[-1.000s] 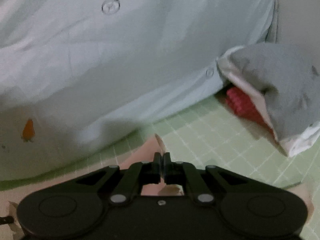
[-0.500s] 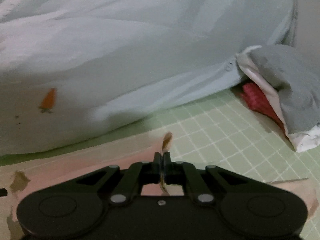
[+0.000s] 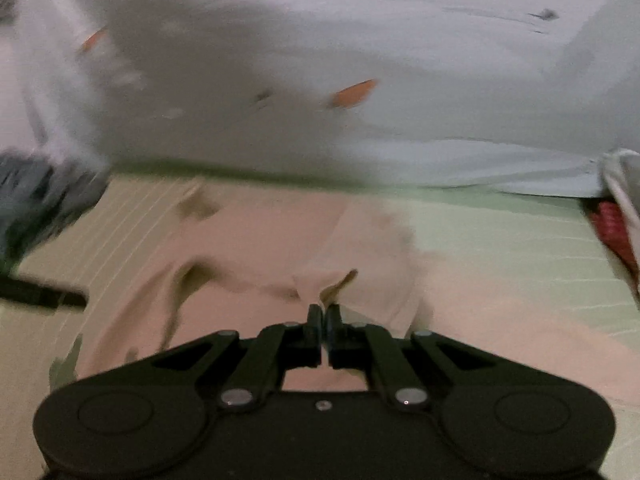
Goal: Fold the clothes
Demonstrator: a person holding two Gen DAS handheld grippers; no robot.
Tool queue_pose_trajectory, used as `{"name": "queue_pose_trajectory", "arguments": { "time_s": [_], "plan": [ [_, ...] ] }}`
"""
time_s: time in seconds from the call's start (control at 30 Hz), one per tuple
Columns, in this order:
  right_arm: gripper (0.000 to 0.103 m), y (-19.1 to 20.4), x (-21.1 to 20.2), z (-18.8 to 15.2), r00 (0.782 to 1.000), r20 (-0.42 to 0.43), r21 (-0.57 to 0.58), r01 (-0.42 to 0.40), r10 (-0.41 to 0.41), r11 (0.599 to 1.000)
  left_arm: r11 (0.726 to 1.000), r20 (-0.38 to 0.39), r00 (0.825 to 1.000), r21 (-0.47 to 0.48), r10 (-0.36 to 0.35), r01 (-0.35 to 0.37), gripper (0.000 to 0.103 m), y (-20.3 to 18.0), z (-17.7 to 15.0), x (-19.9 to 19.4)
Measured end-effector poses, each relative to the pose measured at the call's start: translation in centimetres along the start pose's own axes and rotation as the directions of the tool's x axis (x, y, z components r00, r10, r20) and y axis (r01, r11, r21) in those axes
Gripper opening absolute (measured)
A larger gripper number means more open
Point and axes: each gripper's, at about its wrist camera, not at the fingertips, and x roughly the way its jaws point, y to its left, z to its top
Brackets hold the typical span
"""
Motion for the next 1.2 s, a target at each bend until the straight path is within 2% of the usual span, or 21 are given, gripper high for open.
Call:
{"name": "queue_pose_trajectory", "arguments": {
  "time_s": [0.13, 0.3, 0.4, 0.53, 0.57, 0.6, 0.63, 0.7, 0.77, 0.8, 0.83, 1.0, 1.07, 1.1, 1.2],
  "plan": [
    [0.003, 3.2, -1.1, -3.0, 0.996, -0.065, -0.015, -0.069, 0.068, 0.997, 1.000, -0.017, 1.000, 0.003, 0.000, 0.000, 0.088, 0.5, -2.5, -1.3],
    [0.003, 5.5, -2.0, -5.7, 0.988, -0.134, -0.030, -0.084, 0.079, 0.996, 1.000, -0.048, 0.999, 0.001, -0.012, 0.012, 0.088, 0.7, -5.1, -2.3],
    [0.009, 5.3, -2.5, -6.2, 0.984, -0.147, 0.016, -0.097, 0.098, 0.995, 1.000, -0.047, 0.999, -0.003, -0.015, 0.015, 0.088, 0.5, -5.7, -2.7],
    [0.040, 3.8, -3.9, -6.5, 0.986, -0.122, 0.110, -0.098, 0.111, 0.989, 1.000, -0.034, 0.999, -0.008, -0.023, 0.023, 0.088, -0.4, -5.7, -3.0],
    [0.042, 3.3, -4.3, -6.5, 0.987, -0.113, 0.135, -0.097, 0.112, 0.986, 1.000, -0.031, 0.999, -0.009, -0.026, 0.026, 0.088, -0.7, -5.8, -3.1],
    [0.048, 2.8, -4.5, -6.7, 0.988, -0.106, 0.155, -0.093, 0.110, 0.983, 1.000, -0.029, 0.999, -0.008, -0.030, 0.029, 0.088, -1.2, -5.8, -3.1],
    [0.061, 2.1, -4.7, -6.7, 0.991, -0.102, 0.166, -0.068, 0.086, 0.984, 0.999, -0.028, 0.999, -0.007, -0.034, 0.034, 0.088, -1.7, -5.8, -3.0],
    [0.080, 0.9, -5.0, -6.9, 0.995, -0.095, 0.186, -0.019, 0.037, 0.982, 0.999, -0.031, 0.998, -0.004, -0.046, 0.046, 0.088, -2.9, -5.9, -2.8],
    [0.089, -0.3, -5.1, -7.2, 0.995, -0.094, 0.183, 0.027, -0.009, 0.983, 0.998, -0.037, 0.998, 0.005, -0.060, 0.061, 0.088, -4.4, -6.0, -2.5],
    [0.099, -1.1, -5.1, -7.4, 0.994, -0.102, 0.185, 0.047, -0.028, 0.982, 0.998, -0.039, 0.997, 0.011, -0.069, 0.069, 0.088, -5.2, -6.0, -2.3],
    [0.103, -1.8, -5.1, -7.6, 0.993, -0.108, 0.190, 0.065, -0.045, 0.980, 0.997, -0.040, 0.996, 0.017, -0.078, 0.078, 0.088, -6.1, -6.1, -2.1],
    [0.103, -6.2, -5.3, -8.9, 0.986, -0.149, 0.210, 0.110, -0.079, 0.971, 0.992, -0.041, 0.992, 0.037, -0.120, 0.122, 0.084, -10.5, -6.3, -1.1],
    [0.103, -7.8, -5.3, -9.4, 0.983, -0.164, 0.207, 0.117, -0.083, 0.971, 0.989, -0.051, 0.989, 0.047, -0.140, 0.142, 0.074, -12.1, -6.4, -0.6],
    [0.103, -8.6, -5.2, -9.5, 0.981, -0.171, 0.205, 0.121, -0.087, 0.971, 0.988, -0.059, 0.988, 0.052, -0.145, 0.148, 0.073, -12.9, -6.5, -0.3],
    [0.103, -10.5, -4.8, -9.8, 0.978, -0.184, 0.203, 0.132, -0.094, 0.970, 0.987, -0.088, 0.987, 0.067, -0.137, 0.143, 0.058, -14.6, -6.9, 0.7]
  ]
}}
